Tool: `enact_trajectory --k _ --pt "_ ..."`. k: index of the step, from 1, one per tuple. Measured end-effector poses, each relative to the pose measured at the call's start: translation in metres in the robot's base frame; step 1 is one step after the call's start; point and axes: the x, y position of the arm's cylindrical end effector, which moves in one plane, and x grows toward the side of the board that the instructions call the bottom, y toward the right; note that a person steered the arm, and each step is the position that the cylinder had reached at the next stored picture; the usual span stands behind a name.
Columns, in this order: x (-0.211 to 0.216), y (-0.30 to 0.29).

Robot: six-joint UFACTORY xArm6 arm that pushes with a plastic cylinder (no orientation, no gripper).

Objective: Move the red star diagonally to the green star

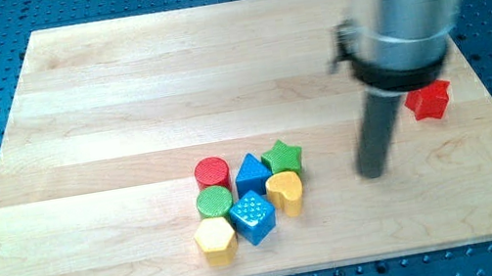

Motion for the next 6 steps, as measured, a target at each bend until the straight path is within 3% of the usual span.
enact_trajectory --k 1,2,4,6 --pt "-0.022 0.082" --pt "-0.046 0.120" --pt "-0.066 0.021" --pt "-0.122 -0.012"
